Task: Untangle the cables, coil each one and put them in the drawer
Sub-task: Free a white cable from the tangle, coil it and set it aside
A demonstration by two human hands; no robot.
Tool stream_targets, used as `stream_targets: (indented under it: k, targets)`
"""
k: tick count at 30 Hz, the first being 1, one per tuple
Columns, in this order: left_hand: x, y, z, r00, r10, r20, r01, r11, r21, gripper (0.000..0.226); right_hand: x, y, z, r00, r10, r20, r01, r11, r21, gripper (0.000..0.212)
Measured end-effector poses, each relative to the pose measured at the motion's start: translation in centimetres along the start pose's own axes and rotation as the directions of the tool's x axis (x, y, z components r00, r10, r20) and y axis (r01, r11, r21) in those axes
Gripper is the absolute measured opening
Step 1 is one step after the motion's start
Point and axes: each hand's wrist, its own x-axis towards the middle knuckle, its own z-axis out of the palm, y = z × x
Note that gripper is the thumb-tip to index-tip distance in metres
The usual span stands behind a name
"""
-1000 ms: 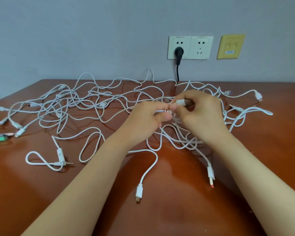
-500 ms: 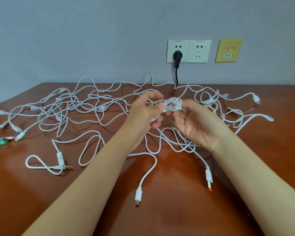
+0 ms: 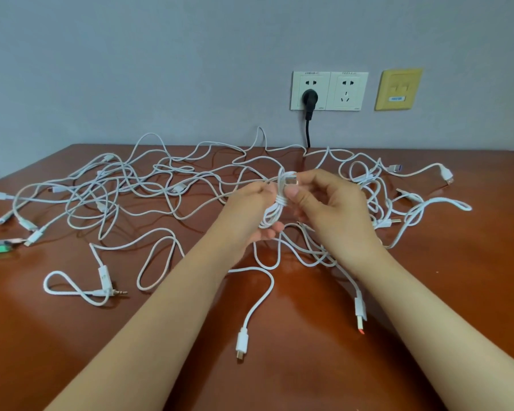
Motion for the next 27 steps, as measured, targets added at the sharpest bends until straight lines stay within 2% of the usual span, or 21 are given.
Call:
stream_targets:
  k: [1, 3, 5, 7, 8, 11, 14, 21, 23, 25, 27]
  targets:
    - [-0.03, -0.33, 0.20, 0.991, 0.127, -0.046, -0.119, 0.981, 0.153, 0.023, 0.01, 0.14, 0.05, 1.000, -0.011, -0.018, 0.011, 0.999, -0.032, 0.004]
    - [-0.17, -0.87, 0.52, 0.910, 0.406, -0.090, -0.347, 0.861, 0.372, 0.025, -0.02, 0.07, 0.09, 0.999, -0.022, -0.050, 0.020, 0.999, -0.029, 0.005]
    - [-0.44, -1.10, 0.55, 0.797, 0.595, -0.109, -0.478, 0.730, 0.489, 0.021, -0.06, -0.29, 0.12, 0.997, -0.019, -0.073, 0.019, 1.000, 0.001, 0.010]
    - [-0.79, -1.22, 0.71, 0.707, 0.702, -0.089, -0.541, 0.617, 0.572, 0.021, -0.12, -0.54, 0.11, 0.995, 0.000, -0.097, 0.004, 0.999, 0.033, 0.012]
    - [-0.90, -1.23, 0.87, 0.694, 0.718, -0.062, -0.558, 0.589, 0.584, 0.023, -0.13, -0.50, 0.06, 0.993, 0.000, -0.114, 0.003, 1.000, 0.030, 0.013]
    - [-0.83, -1.17, 1.12, 0.721, 0.692, 0.018, -0.585, 0.595, 0.551, 0.023, -0.19, -0.28, -0.23, 0.988, -0.019, -0.155, 0.014, 0.999, -0.031, 0.015]
    - [-0.43, -1.08, 0.79, 0.681, 0.732, 0.022, -0.621, 0.562, 0.546, 0.020, -0.16, -0.14, -0.29, 0.986, 0.004, -0.164, -0.007, 1.000, -0.020, 0.019]
    - [-0.34, -0.95, 0.51, 0.733, 0.678, -0.055, -0.572, 0.658, 0.490, 0.021, -0.04, -0.32, -0.19, 0.991, -0.005, -0.136, 0.000, 0.999, -0.032, 0.017]
    - [-0.34, -0.85, 0.38, 0.755, 0.651, -0.081, -0.550, 0.696, 0.461, 0.020, -0.03, -0.52, -0.23, 0.992, -0.043, -0.119, 0.032, 0.995, -0.100, 0.015]
    - [-0.54, -0.89, 0.50, 0.775, 0.626, -0.085, -0.539, 0.725, 0.429, 0.020, 0.00, -0.52, -0.44, 0.992, -0.117, -0.054, 0.099, 0.960, -0.261, 0.021]
    - [-0.60, -1.05, 0.71, 0.773, 0.630, -0.076, -0.531, 0.708, 0.466, 0.023, -0.01, -0.48, -0.64, 0.986, -0.166, 0.012, 0.157, 0.908, -0.389, 0.023]
